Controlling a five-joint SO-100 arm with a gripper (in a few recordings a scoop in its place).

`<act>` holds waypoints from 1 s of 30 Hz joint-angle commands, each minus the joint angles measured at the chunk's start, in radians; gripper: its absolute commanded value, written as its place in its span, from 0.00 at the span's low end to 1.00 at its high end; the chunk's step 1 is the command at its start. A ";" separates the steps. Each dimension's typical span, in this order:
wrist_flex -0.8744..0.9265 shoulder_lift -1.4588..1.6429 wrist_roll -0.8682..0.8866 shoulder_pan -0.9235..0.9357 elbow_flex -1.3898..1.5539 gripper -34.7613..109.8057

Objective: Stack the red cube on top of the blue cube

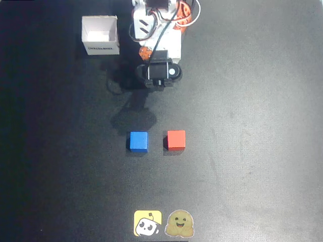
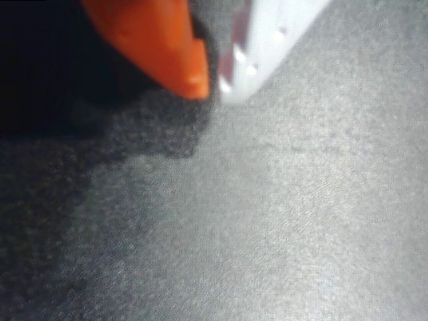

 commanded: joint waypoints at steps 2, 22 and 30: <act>0.006 0.005 -0.005 0.008 -0.003 0.24; 0.006 0.005 -0.003 0.023 -0.003 0.24; 0.002 -0.006 -0.003 0.025 -0.003 0.24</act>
